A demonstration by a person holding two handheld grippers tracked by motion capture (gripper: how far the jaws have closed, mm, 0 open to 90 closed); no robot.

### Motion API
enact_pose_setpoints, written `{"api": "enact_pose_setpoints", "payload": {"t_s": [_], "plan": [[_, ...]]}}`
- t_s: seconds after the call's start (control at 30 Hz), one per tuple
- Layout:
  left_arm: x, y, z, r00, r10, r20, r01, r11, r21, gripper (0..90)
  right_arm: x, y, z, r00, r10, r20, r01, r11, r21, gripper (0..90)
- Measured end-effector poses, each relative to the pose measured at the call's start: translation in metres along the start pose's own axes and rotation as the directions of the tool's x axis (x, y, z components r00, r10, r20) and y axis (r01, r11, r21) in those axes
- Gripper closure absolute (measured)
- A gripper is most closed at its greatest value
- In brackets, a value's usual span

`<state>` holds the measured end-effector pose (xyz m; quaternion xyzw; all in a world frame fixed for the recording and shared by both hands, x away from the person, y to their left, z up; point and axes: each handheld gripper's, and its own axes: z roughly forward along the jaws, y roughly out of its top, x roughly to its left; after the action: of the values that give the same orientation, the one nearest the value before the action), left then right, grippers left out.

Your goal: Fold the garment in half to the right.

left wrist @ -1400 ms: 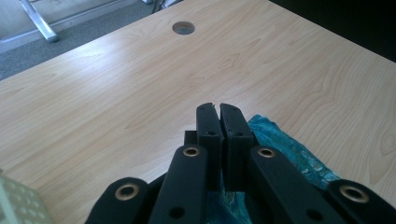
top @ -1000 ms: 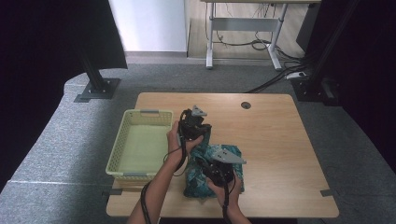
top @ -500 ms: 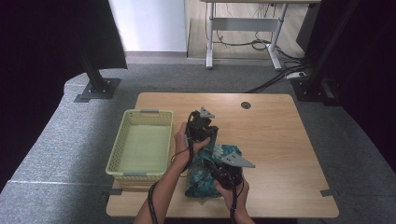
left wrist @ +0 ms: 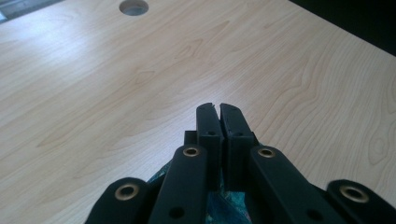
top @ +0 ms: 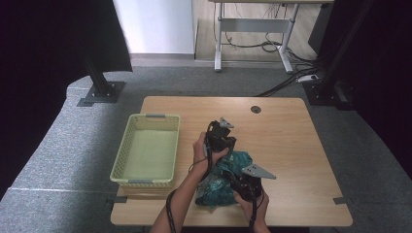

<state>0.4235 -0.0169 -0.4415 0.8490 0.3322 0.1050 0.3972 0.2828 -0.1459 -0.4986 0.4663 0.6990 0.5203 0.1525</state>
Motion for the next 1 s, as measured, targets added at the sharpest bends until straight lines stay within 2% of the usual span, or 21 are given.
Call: {"api": "enact_pose_setpoints", "payload": {"t_s": [0.33, 0.7, 1.0], "plan": [[-0.005, -0.007, 0.022, 0.9996, -0.018, 0.022, 0.018, 0.9997, 0.017, 87.7, -0.012, -0.011, 0.0, 0.9996, 0.006, 0.026, -0.007, 1.0, 0.028, 83.5], [-0.005, -0.011, 0.036, 0.9987, -0.041, 0.032, 0.04, 0.9989, 0.023, 87.6, -0.02, -0.019, 0.0, 0.9989, 0.019, 0.042, -0.02, 0.999, 0.043, 83.0], [-0.009, -0.017, 0.048, 0.9983, -0.041, 0.04, 0.04, 0.9985, 0.038, 86.4, -0.024, -0.027, 0.0, 0.9982, 0.025, 0.054, -0.028, 0.998, 0.063, 82.6]]}}
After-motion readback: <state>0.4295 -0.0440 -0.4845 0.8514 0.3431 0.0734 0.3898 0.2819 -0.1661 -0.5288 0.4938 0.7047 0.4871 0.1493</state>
